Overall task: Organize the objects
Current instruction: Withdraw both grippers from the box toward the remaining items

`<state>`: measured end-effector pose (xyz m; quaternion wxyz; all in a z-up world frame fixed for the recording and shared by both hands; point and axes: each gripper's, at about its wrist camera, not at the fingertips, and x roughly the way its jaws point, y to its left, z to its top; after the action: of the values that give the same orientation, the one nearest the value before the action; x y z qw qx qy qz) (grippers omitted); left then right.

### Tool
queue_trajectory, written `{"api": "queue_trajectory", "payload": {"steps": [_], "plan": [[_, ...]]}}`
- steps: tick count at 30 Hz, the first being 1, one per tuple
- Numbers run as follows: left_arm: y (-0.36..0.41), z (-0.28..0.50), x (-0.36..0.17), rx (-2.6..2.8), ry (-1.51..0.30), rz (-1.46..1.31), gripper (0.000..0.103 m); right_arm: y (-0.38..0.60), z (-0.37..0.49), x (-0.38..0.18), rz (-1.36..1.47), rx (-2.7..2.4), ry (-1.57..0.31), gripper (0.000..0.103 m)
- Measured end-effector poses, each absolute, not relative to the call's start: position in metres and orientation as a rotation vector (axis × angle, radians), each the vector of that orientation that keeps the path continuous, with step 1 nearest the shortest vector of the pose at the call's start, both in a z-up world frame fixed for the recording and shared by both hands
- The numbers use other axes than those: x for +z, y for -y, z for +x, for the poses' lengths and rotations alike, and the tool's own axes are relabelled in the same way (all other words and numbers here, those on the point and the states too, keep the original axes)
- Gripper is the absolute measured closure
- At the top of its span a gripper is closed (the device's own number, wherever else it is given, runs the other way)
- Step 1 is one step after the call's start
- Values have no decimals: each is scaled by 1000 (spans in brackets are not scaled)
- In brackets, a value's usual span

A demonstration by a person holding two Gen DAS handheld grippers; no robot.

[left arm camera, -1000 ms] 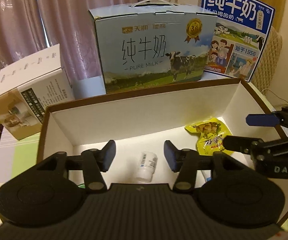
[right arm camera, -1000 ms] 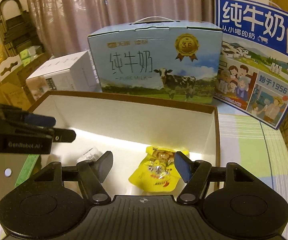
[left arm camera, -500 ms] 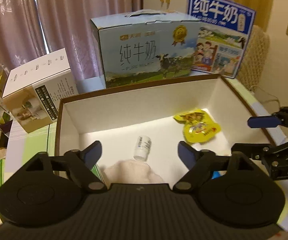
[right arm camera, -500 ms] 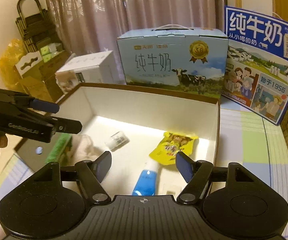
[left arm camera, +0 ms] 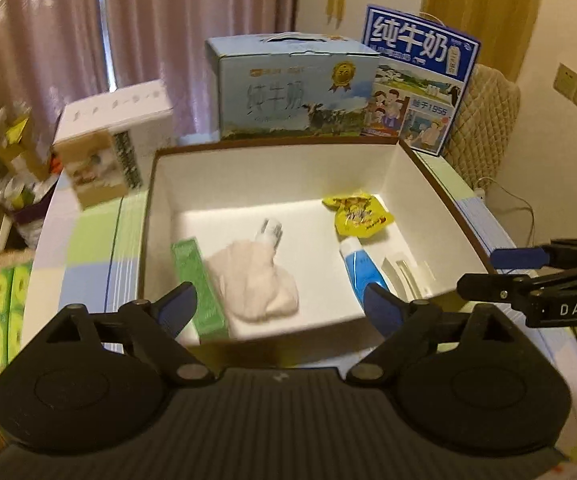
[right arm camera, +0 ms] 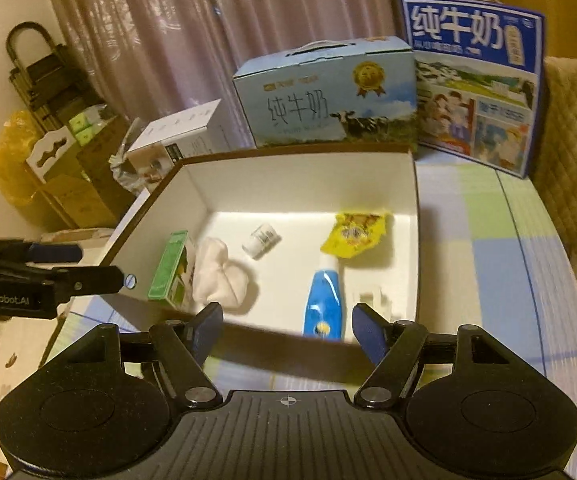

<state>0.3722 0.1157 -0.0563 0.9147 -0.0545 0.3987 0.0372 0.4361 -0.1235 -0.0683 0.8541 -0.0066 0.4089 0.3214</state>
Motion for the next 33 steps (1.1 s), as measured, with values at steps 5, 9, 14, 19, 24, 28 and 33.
{"api": "queue_trajectory", "payload": {"steps": [5,9,14,19,24,28,33], "plan": [[-111,340,-52,131,-794,-170,15,130,409,-63,34,646,-883,35],[-104,321,-54,123,-802,-226,15,129,385,-65,32,643,-883,35],[-91,300,-58,131,-798,-221,15,129,363,-74,17,630,-874,35],[-87,284,-68,151,-787,-237,15,130,351,-84,-60,597,-849,35],[-83,282,-84,158,-806,-195,15,139,349,-99,-59,581,-873,35],[-90,280,-99,136,-834,-204,15,143,347,-122,-47,568,-958,35],[-95,278,-119,144,-892,-157,15,139,343,-151,-38,583,-1083,35]]}}
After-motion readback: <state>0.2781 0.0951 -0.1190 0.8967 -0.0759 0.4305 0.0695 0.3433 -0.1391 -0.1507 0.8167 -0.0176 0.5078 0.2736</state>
